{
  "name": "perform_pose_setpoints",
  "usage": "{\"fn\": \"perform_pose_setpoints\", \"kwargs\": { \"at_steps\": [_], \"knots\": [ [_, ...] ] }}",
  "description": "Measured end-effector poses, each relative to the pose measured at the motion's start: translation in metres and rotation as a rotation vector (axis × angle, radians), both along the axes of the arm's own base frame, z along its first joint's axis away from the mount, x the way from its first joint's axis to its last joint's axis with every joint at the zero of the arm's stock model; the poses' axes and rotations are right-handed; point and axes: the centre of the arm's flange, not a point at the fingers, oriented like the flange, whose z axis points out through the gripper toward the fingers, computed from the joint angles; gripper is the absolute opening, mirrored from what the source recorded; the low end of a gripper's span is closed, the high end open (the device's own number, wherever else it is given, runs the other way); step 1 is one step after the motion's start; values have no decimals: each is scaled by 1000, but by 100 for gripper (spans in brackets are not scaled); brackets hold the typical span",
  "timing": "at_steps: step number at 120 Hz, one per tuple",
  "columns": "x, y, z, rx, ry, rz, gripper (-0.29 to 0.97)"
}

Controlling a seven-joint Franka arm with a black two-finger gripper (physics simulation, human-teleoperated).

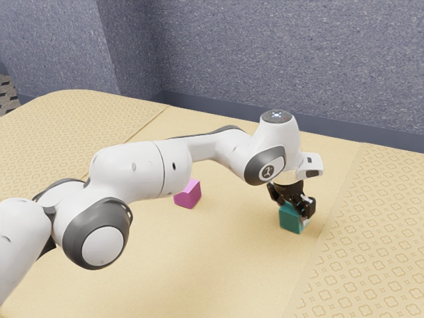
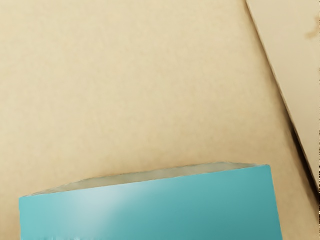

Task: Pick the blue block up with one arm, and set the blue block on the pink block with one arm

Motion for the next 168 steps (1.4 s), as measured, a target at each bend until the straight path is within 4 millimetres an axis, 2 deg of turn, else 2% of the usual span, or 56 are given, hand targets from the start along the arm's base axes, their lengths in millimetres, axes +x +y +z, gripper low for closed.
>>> {"fn": "perform_pose_setpoints", "kwargs": {
  "at_steps": [22,41,46,52,64,74,87,106,133,148,168],
  "knots": [
    [0,0,1,2,-2,5,35],
    [0,1,10,7,0,8,37],
    [0,2,18,9,-3,10,37],
    [0,4,35,11,-16,12,37],
    [-9,10,79,26,-30,13,37],
    [-23,36,100,62,-7,37,37],
    [-33,77,110,99,19,86,38],
    [-31,134,112,124,45,162,38],
    [-46,208,121,140,84,224,37],
    [-47,236,123,141,91,231,36],
    [-45,260,121,145,99,221,36]
  ]
}}
